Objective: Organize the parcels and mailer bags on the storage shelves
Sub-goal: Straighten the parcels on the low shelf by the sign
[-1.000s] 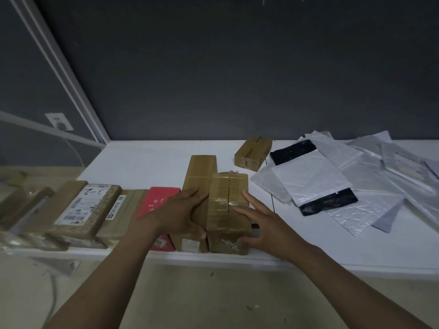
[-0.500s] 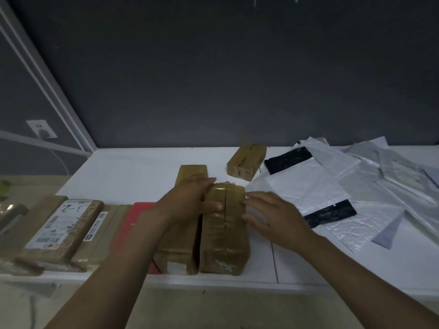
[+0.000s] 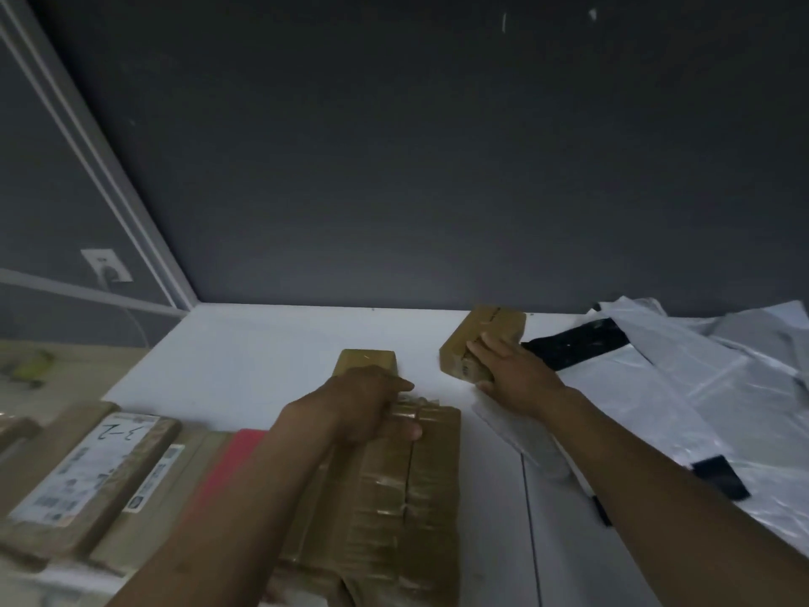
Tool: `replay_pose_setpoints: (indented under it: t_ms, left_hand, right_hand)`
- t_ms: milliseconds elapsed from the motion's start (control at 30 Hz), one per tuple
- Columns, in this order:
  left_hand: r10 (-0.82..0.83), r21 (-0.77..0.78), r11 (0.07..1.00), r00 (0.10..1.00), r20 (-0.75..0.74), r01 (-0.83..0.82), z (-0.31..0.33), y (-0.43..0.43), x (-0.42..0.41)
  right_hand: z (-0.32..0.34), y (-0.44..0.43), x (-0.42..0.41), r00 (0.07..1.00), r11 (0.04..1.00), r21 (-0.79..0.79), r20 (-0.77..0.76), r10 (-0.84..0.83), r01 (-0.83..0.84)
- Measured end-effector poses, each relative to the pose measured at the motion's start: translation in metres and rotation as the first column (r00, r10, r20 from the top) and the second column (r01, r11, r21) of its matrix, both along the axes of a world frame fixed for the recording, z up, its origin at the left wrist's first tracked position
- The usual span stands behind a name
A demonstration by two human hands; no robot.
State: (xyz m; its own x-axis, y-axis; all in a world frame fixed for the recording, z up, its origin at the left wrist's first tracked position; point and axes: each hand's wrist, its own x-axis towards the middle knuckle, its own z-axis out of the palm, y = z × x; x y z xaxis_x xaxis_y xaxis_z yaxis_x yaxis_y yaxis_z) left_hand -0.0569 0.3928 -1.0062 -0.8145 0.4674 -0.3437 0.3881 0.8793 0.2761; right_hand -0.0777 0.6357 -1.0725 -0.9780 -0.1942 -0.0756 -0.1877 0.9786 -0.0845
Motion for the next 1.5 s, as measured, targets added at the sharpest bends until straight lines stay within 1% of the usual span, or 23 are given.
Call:
replay_pose_setpoints:
  t_ms: [67, 100, 200, 267, 333, 467, 500, 567, 633, 700, 767, 800, 867, 933, 1033, 1100, 1133, 1233, 1300, 1367, 1400, 1433, 1500]
  left_hand:
    - [-0.021, -0.057, 0.998, 1.000, 0.003, 0.021, 0.002, 0.002, -0.001]
    - [-0.026, -0.080, 0.996, 1.000, 0.005, 0.026, 0.003, 0.003, -0.002]
    - [-0.018, -0.099, 0.995, 0.999, 0.029, 0.021, 0.003, 0.004, -0.003]
    - [-0.023, -0.095, 0.995, 0.999, 0.035, 0.026, 0.001, 0.004, -0.004]
    - [-0.036, -0.087, 0.996, 0.999, 0.026, 0.038, -0.002, 0.002, -0.004]
    - [-0.023, -0.038, 0.999, 1.000, 0.020, 0.023, -0.012, -0.008, -0.005]
    - [-0.020, -0.033, 0.999, 1.000, 0.009, 0.020, -0.015, -0.011, -0.005]
    - [-0.008, -0.006, 1.000, 1.000, -0.015, 0.008, -0.019, -0.015, -0.003]
    - [0.016, 0.043, 0.999, 0.999, -0.031, -0.015, -0.022, -0.018, 0.001]
    - [0.024, 0.072, 0.997, 0.999, -0.046, -0.021, -0.023, -0.018, 0.004]
    - [0.027, 0.082, 0.996, 0.998, -0.050, -0.023, -0.023, -0.018, 0.006]
    - [0.030, 0.078, 0.997, 0.998, -0.048, -0.026, -0.023, -0.018, 0.006]
    - [0.037, 0.066, 0.997, 0.998, -0.053, -0.034, -0.022, -0.019, 0.007]
    - [0.044, 0.089, 0.995, 0.995, -0.093, -0.036, -0.020, -0.017, 0.011]
    - [0.087, 0.231, 0.972, 0.980, -0.177, -0.045, -0.011, -0.006, 0.022]
    - [0.169, 0.374, 0.924, 0.963, -0.211, -0.080, -0.001, 0.007, 0.032]
    - [0.226, 0.458, 0.881, 0.955, -0.190, -0.117, 0.006, 0.015, 0.038]
    - [0.352, 0.704, 0.667, 0.936, -0.007, -0.245, 0.032, 0.038, 0.061]
    - [0.349, 0.786, 0.528, 0.926, 0.145, -0.322, 0.044, 0.047, 0.074]
    - [0.330, 0.828, 0.409, 0.908, 0.257, -0.383, 0.048, 0.047, 0.084]
    - [0.325, 0.841, 0.362, 0.900, 0.290, -0.402, 0.047, 0.045, 0.089]
    - [0.319, 0.850, 0.338, 0.899, 0.300, -0.404, 0.046, 0.042, 0.094]
    - [0.282, 0.864, 0.333, 0.914, 0.292, -0.378, 0.040, 0.033, 0.108]
  right_hand:
    - [-0.005, 0.002, 0.000, 0.998, 0.998, 0.038, -0.013, 0.054, -0.053]
    - [-0.008, 0.005, 0.001, 0.997, 0.997, 0.015, -0.025, 0.070, -0.070]
    - [-0.015, 0.016, 0.000, 0.995, 0.972, -0.231, -0.094, 0.025, -0.046]
    - [-0.014, 0.014, -0.005, 0.991, 0.946, -0.323, -0.122, -0.057, 0.015]
    - [-0.013, 0.004, -0.014, 0.987, 0.942, -0.333, -0.125, -0.101, 0.054]
    - [-0.030, -0.018, -0.027, 0.975, 0.932, -0.286, 0.047, -0.217, 0.221]
    - [-0.035, -0.021, -0.028, 0.968, 0.923, -0.291, 0.058, -0.244, 0.250]
    - [-0.042, -0.025, -0.028, 0.961, 0.929, -0.256, 0.002, -0.277, 0.269]
    - [-0.043, -0.027, -0.024, 0.962, 0.953, -0.181, -0.078, -0.262, 0.244]
    - [-0.041, -0.025, -0.019, 0.956, 0.969, -0.154, -0.193, -0.219, 0.191]
    - [-0.037, -0.020, -0.011, 0.923, 0.969, -0.218, -0.336, -0.189, 0.119]
    - [-0.034, -0.017, -0.006, 0.904, 0.958, -0.271, -0.380, -0.195, 0.092]
    - [-0.026, -0.012, 0.004, 0.902, 0.946, -0.323, -0.397, -0.169, 0.035]
    - [-0.015, -0.009, 0.016, 0.897, 0.931, -0.364, -0.420, -0.136, -0.030]
    - [0.011, -0.009, 0.040, 0.856, 0.843, -0.529, -0.478, -0.200, -0.099]
    - [0.031, -0.012, 0.060, 0.850, 0.769, -0.626, -0.470, -0.237, -0.131]
    - [0.040, -0.016, 0.070, 0.848, 0.748, -0.644, -0.476, -0.231, -0.158]
    - [0.061, -0.029, 0.103, 0.839, 0.739, -0.631, -0.516, -0.173, -0.236]
    - [0.068, -0.035, 0.122, 0.853, 0.727, -0.638, -0.502, -0.141, -0.255]
    - [0.072, -0.038, 0.139, 0.874, 0.705, -0.665, -0.467, -0.133, -0.248]
    - [0.074, -0.040, 0.147, 0.889, 0.669, -0.709, -0.428, -0.160, -0.221]
    - [0.077, -0.041, 0.155, 0.905, 0.604, -0.779, -0.365, -0.217, -0.169]
    - [0.078, -0.045, 0.167, 0.922, 0.403, -0.914, -0.199, -0.333, -0.051]
